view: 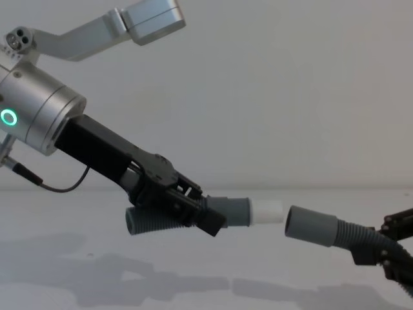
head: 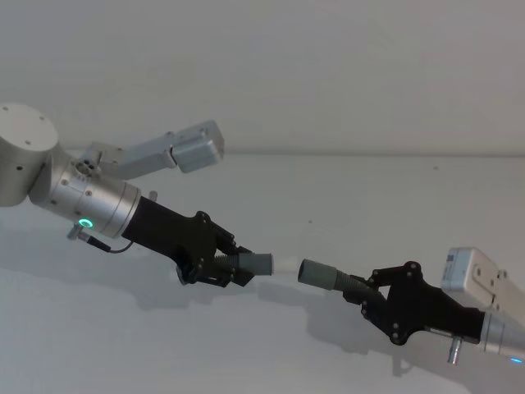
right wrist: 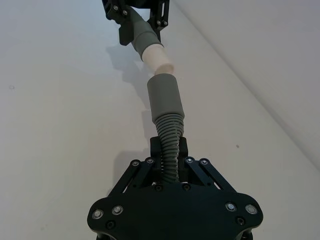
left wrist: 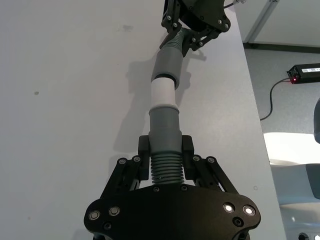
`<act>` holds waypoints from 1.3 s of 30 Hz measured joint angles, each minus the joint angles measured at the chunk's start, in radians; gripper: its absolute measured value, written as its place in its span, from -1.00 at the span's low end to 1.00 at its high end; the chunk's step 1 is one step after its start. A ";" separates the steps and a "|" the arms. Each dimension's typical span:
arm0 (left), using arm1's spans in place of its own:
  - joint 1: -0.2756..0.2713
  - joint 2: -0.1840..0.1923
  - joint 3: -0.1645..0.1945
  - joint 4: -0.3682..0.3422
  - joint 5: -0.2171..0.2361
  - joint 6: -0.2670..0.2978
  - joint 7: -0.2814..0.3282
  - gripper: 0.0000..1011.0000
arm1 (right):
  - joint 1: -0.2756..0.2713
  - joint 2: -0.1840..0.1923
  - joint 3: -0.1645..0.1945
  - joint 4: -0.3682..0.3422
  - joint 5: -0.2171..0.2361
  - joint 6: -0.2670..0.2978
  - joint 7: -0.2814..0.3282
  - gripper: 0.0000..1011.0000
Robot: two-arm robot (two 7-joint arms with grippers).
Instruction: Use both hands to pick up one end of the pipe from the table, align the ends, and insert them.
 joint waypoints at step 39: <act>-0.036 -0.029 0.036 0.064 -0.030 -0.045 -0.019 -0.30 | 0.023 0.015 -0.030 0.007 0.031 -0.017 -0.004 -0.71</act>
